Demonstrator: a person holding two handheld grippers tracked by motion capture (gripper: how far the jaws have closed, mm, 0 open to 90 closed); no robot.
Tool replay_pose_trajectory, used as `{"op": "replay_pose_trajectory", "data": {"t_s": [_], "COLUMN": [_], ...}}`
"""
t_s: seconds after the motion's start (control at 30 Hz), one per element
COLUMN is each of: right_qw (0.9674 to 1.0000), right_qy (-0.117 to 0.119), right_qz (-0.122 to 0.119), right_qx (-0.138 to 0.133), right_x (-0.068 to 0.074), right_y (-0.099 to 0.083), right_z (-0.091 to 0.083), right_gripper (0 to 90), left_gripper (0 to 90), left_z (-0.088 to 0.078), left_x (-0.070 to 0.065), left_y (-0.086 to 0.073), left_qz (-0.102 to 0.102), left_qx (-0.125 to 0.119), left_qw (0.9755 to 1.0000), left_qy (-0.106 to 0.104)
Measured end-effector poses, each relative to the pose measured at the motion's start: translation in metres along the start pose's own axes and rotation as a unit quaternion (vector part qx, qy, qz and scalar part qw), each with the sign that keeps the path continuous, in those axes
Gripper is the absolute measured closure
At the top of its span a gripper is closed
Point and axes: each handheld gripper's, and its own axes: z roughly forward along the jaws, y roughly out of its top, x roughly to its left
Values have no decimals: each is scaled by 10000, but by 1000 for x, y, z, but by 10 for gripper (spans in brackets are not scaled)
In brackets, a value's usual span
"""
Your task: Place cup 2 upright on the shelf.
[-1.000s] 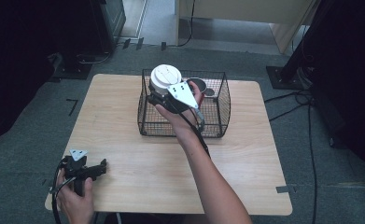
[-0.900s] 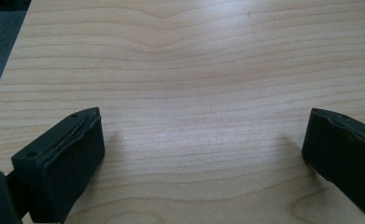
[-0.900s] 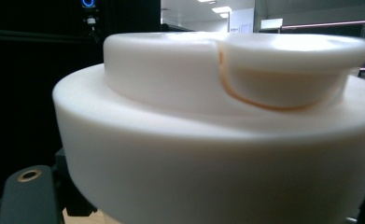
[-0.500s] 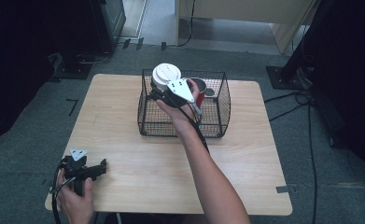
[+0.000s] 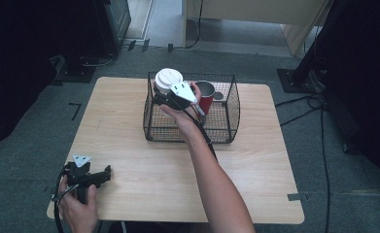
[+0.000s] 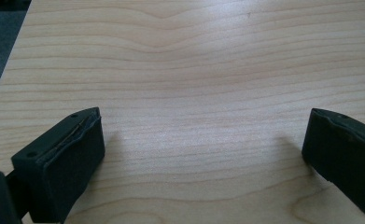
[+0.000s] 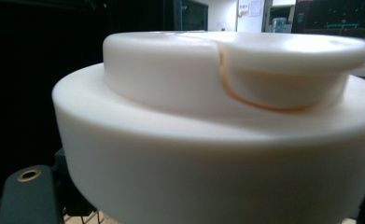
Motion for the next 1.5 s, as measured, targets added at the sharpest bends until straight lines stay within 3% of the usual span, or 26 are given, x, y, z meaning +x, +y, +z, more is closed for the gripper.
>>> {"op": "replay_pose_trajectory", "data": {"t_s": [0.07,0.33,0.53,0.9,1.07,1.33,1.5], "right_qw": [9999,9992,9986,9949,9944,9938,9929], "right_qy": [-27,-139,-149,94,142,213,424], "right_qz": [-41,244,118,-80,8,-90,-184], "right_qx": [88,299,491,999,1049,1090,1100], "right_x": [-2,-12,-13,-16,-18,-21,-20], "right_y": [-4,-13,-23,-38,-37,-36,-34], "right_z": [5,20,27,33,33,27,23], "right_gripper": [160,159,159,158,157,133,34], "left_gripper": [0,0,0,0,0,0,0], "left_z": [0,0,0,0,0,0,0], "left_x": [0,0,0,0,0,0,0], "left_y": [0,0,0,0,0,0,0], "left_qz": [3,-2,-1,-2,-5,-6,-6], "left_qx": [4,0,6,3,0,0,0], "left_qw": [10000,10000,10000,10000,10000,10000,10000], "left_qy": [1,1,6,6,6,6,5]}}
